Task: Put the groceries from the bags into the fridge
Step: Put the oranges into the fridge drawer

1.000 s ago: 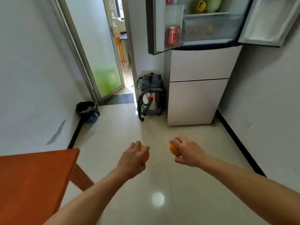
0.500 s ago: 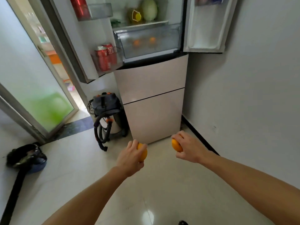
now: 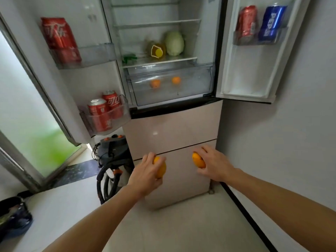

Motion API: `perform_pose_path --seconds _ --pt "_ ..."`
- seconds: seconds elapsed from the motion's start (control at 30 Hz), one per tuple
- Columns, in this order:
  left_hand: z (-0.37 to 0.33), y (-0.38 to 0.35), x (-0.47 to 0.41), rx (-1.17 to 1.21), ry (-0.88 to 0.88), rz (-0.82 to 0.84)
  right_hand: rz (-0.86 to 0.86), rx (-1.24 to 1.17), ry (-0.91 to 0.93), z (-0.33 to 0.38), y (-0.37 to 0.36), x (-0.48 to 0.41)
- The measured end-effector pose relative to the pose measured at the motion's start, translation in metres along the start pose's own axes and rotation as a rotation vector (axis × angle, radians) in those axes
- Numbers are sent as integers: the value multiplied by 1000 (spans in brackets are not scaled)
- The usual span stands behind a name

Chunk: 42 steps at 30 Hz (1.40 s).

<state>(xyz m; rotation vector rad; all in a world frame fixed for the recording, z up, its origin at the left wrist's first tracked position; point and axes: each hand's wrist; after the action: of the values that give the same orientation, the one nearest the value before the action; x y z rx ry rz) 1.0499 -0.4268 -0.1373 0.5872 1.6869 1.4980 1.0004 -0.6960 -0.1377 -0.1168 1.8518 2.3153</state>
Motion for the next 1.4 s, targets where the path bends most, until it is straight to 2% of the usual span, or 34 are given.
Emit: perform_pose_path --seconds 0.17,0.37,0.47,0.53,0.63,0.73,0.9,1.07,1.23,1.4 --pt "74 17 -101 -8 -30 -175 -102 -38 27 -10 24 -113" --pt "144 93 -233 -23 -88 -485 -294 -135 30 -7 94 -241" --pt "172 122 -290 78 27 -603 -387 -214 52 -3 130 -296" --pt "190 135 -323 150 131 -601 -441 -242 71 0 151 -334" --pt "228 145 -365 170 239 -472 -458 -280 63 3 175 -398" --pt "270 140 -394 127 304 -282 -376 -209 98 3 184 -460" --pt "322 118 -434 49 331 37 -92 31 206 -3 171 -553" --pt "357 95 -460 -21 384 280 169 274 325 7 133 -621" --pt "378 81 -478 -50 491 516 393 369 328 16 89 -661" --pt "382 58 -490 2 546 725 553 348 293 14 59 -681"
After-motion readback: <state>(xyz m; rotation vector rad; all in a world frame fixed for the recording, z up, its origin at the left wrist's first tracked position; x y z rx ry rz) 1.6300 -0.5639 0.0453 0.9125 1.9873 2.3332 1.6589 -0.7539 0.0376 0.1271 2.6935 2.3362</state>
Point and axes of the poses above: each hand's wrist, its own x-axis away from the middle knuckle, its own y-axis out of the back of the hand, z = x × y, and after that the axes turned 11 degrees about -y, right-handed
